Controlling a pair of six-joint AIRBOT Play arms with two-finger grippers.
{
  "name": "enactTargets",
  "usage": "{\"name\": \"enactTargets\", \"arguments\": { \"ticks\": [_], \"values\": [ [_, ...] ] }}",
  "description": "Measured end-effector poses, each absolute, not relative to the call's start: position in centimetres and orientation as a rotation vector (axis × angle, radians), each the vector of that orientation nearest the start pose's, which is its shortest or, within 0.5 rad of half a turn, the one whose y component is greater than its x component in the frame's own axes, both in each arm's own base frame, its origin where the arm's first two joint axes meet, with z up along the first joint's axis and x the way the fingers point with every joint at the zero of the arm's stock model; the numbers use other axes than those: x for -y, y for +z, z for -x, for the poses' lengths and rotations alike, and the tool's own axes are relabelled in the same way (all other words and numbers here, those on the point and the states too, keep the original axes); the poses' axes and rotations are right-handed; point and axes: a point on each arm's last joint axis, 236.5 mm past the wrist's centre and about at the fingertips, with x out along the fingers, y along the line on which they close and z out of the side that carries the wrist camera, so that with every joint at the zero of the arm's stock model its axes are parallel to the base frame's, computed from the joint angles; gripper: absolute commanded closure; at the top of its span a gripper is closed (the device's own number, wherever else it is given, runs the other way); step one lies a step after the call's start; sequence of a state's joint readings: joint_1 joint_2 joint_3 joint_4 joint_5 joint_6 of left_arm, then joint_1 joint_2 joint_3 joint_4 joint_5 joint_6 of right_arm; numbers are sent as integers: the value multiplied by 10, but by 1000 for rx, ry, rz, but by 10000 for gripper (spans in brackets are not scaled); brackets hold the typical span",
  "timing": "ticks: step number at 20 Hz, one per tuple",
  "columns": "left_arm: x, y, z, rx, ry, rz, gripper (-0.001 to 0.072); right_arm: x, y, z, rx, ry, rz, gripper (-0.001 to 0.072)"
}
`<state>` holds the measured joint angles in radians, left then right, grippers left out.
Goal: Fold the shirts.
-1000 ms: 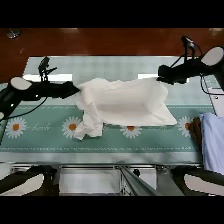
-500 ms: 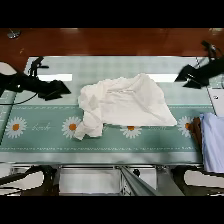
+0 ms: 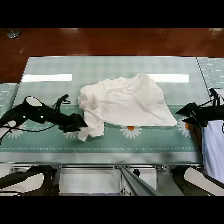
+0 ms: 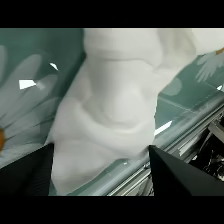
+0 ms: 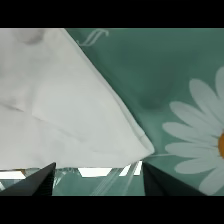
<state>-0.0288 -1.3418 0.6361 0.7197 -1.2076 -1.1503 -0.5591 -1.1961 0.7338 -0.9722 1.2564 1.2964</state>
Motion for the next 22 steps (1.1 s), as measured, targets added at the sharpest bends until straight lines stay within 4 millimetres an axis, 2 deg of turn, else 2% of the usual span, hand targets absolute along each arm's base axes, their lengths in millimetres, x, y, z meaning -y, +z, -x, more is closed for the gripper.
{"name": "enactTargets", "arguments": {
  "ticks": [1, 4, 10, 12, 14, 15, 16, 17, 20, 22],
  "values": [
    [178, -91, -224, -1651, -627, 608, 675, 20, -61, -272, -1400, 55, -838, 94],
    [193, -94, -216, -1650, -674, 572, 681, 16, -70, -264, -1411, 50, -858, 94],
    [200, -95, -214, -1637, -695, 553, 681, 10, -86, -258, -1469, 38, -886, 94],
    [201, -96, -215, -1632, -694, 552, 681, 2, -91, -262, -1475, 51, -880, 94],
    [202, -95, -216, -1627, -693, 557, 681, -11, -92, -277, -1454, 72, -890, 95],
    [203, -95, -218, -1622, -693, 562, 681, -18, -92, -285, -1443, 87, -893, 161],
    [203, -94, -219, -1617, -691, 567, 681, -26, -93, -293, -1438, 101, -891, 386],
    [204, -93, -221, -1612, -691, 569, 681, -33, -95, -301, -1434, 112, -877, 690],
    [203, -81, -237, -1566, -700, 579, 681, -55, -82, -324, -1427, 190, -833, 686],
    [198, -53, -262, -1482, -724, 580, 682, -62, -54, -349, -1379, 258, -785, 687]
  ]
}}
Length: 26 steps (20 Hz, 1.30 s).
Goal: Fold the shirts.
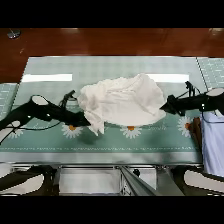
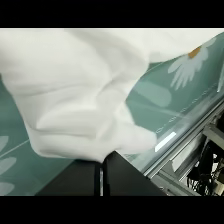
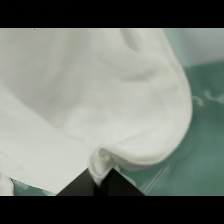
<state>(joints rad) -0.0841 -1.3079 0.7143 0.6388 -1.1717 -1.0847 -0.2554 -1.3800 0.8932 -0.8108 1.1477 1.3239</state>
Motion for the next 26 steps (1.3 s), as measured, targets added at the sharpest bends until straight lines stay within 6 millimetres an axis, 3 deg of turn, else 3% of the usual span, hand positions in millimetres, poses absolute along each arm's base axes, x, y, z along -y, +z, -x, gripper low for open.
{"name": "enactTargets", "arguments": {
  "ticks": [1, 3, 5, 7, 9, 11, 13, 15, 19, 21, 23, 26],
  "values": [
    [193, -32, -280, -1415, -734, 578, 682, -65, -30, -365, -1333, 297, -750, 687],
    [178, 31, -325, -1211, -741, 575, 682, -65, 34, -400, -1191, 362, -668, 687],
    [152, 119, -366, -949, -719, 545, 682, -63, 119, -428, -1004, 407, -576, 687],
    [122, 214, -390, -686, -664, 499, 682, -61, 212, -436, -802, 428, -472, 687],
    [91, 313, -389, -427, -594, 427, 682, -64, 304, -422, -601, 443, -386, 687],
    [70, 401, -367, -202, -531, 356, 682, -72, 385, -390, -415, 457, -313, 686],
    [55, 469, -334, -25, -463, 277, 682, -78, 443, -347, -269, 455, -238, 687],
    [48, 523, -293, 122, -391, 191, 682, -83, 478, -301, -172, 439, -169, 687],
    [48, 579, -219, 298, -200, -4, 682, -85, 508, -224, -71, 373, -62, 686],
    [53, 590, -189, 345, -125, -71, 682, -85, 511, -198, -50, 343, -32, 687],
    [55, 587, -173, 334, -67, -122, 682, -85, 508, -181, -56, 327, -17, 686],
    [56, 570, -170, 276, -60, -136, 682, -83, 486, -176, -139, 314, -16, 686]
  ]
}}
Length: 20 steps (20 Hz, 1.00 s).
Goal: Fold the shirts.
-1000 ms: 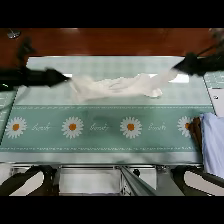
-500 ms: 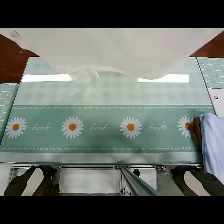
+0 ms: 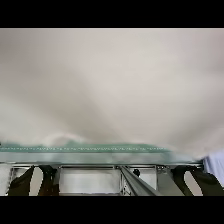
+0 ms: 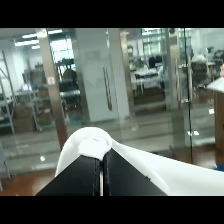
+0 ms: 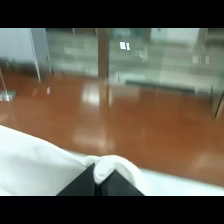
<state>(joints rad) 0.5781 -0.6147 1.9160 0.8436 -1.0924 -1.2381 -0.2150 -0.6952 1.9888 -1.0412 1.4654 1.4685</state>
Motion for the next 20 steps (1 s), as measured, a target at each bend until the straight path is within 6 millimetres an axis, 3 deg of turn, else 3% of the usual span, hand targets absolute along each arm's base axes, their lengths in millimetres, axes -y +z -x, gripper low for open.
{"name": "enactTargets", "arguments": {
  "ticks": [3, 5, 8, 11, 13, 16, 20],
  "values": [
    [47, 530, -198, 150, -108, -72, 682, -84, 445, -191, -283, 337, -61, 686],
    [37, 483, -230, 24, -150, 8, 682, -87, 408, -210, -398, 374, -110, 686],
    [26, 390, -288, -181, -213, 150, 682, -85, 339, -251, -557, 398, -213, 686],
    [20, 292, -345, -350, -235, 287, 682, -74, 264, -303, -684, 379, -316, 686],
    [21, 238, -382, -429, -230, 341, 682, -66, 218, -339, -758, 364, -372, 687],
    [31, 186, -434, -484, -217, 384, 682, -60, 168, -397, -820, 363, -471, 687],
    [42, 158, -500, -484, -199, 396, 681, -56, 128, -479, -840, 372, -604, 686]
  ]
}}
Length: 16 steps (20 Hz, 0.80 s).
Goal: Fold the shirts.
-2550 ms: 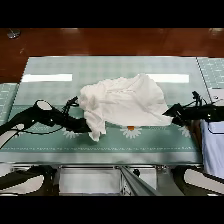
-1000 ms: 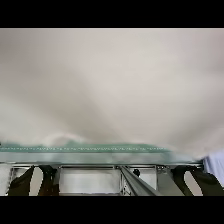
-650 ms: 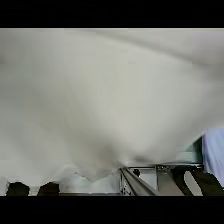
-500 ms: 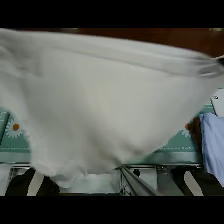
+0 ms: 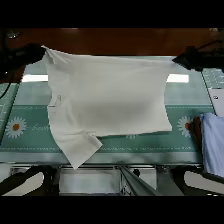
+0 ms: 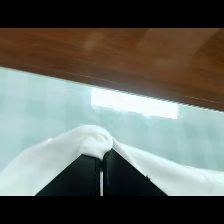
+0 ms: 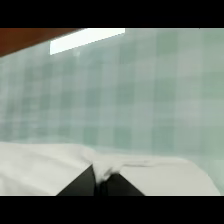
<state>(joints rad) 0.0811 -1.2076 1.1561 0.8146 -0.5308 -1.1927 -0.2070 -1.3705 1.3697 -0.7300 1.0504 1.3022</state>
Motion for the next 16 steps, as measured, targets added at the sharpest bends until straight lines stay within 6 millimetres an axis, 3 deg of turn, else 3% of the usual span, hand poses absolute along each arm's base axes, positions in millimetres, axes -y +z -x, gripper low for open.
{"name": "enactTargets", "arguments": {
  "ticks": [2, 3, 4, 5, 8, 10, 12, 14, 16],
  "values": [
    [49, 148, -525, -492, -199, 415, 672, -60, 112, -513, -853, 383, -662, 642],
    [52, 143, -534, -504, -200, 433, 546, -63, 107, -525, -858, 385, -696, 341],
    [54, 139, -541, -511, -199, 449, 161, -65, 104, -535, -854, 389, -730, 70],
    [54, 137, -545, -517, -198, 464, 3, -64, 103, -544, -851, 389, -762, 89],
    [46, 129, -542, -592, -213, 476, 6, -48, 111, -550, -852, 407, -811, 89],
    [30, 109, -521, -731, -225, 467, 6, -27, 113, -535, -894, 431, -799, 93],
    [9, 74, -480, -940, -227, 472, 8, 0, 97, -501, -1011, 420, -732, 93],
    [-10, 33, -418, -1175, -215, 517, 10, 27, 70, -456, -1146, 350, -694, 94],
    [-20, 7, -356, -1320, -174, 608, 10, 41, 42, -410, -1221, 258, -732, 94]
  ]
}}
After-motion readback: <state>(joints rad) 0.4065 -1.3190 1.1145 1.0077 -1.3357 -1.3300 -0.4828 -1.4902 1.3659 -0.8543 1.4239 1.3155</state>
